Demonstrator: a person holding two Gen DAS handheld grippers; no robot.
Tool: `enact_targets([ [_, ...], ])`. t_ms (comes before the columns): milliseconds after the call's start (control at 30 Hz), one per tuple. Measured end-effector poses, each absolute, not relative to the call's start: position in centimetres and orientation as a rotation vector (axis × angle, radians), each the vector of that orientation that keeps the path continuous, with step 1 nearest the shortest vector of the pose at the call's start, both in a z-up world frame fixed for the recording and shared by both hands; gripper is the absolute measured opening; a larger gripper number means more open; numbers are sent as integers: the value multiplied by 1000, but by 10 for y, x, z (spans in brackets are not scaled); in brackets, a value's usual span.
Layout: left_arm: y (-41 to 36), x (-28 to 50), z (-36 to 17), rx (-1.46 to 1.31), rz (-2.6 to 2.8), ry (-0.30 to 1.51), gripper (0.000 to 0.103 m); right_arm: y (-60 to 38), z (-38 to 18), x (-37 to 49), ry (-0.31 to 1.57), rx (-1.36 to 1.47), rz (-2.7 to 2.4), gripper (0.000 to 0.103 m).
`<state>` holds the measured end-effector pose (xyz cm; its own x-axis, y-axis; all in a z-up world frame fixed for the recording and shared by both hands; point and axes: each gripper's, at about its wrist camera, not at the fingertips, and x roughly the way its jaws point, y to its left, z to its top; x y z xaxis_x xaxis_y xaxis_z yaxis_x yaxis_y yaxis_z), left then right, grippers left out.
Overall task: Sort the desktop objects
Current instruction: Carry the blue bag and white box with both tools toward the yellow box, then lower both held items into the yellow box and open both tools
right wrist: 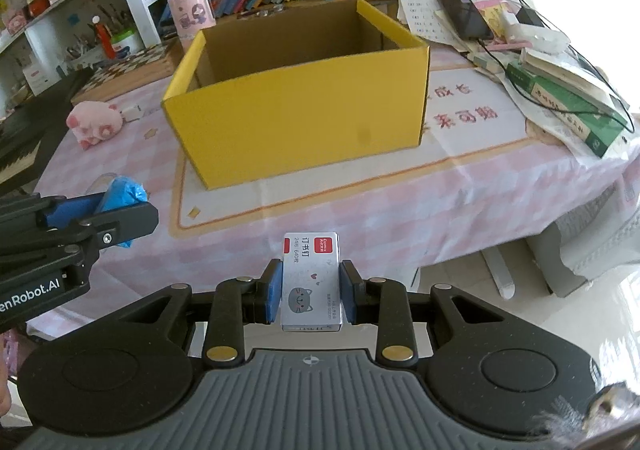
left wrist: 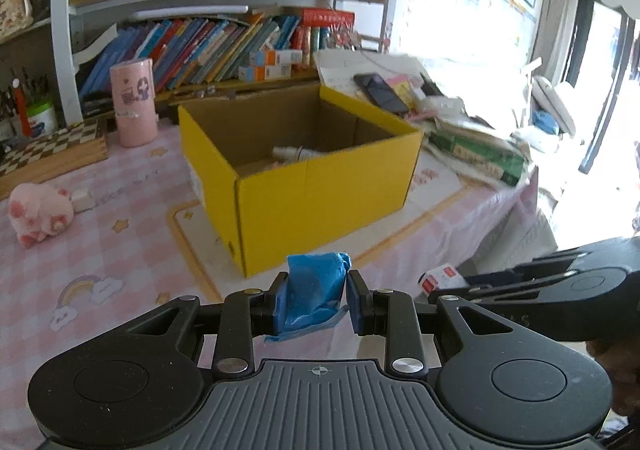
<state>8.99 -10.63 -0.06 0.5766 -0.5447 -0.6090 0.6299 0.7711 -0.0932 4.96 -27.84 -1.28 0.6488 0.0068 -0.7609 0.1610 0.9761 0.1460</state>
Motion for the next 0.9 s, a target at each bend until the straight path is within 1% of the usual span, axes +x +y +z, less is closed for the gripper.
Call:
enact_targets([
  [267, -140, 109, 12, 98, -647, 602, 28, -320, 1, 78, 806, 195, -55, 28],
  [533, -169, 132, 32, 104, -591, 507, 28, -351, 35, 114, 685, 167, -1, 28],
  [733, -179, 153, 41, 113, -529, 472, 28, -359, 52, 150, 625, 126, 68, 28],
  [900, -182, 173, 38, 114, -479, 475, 28, -356, 54, 180, 612, 54, 124, 28],
])
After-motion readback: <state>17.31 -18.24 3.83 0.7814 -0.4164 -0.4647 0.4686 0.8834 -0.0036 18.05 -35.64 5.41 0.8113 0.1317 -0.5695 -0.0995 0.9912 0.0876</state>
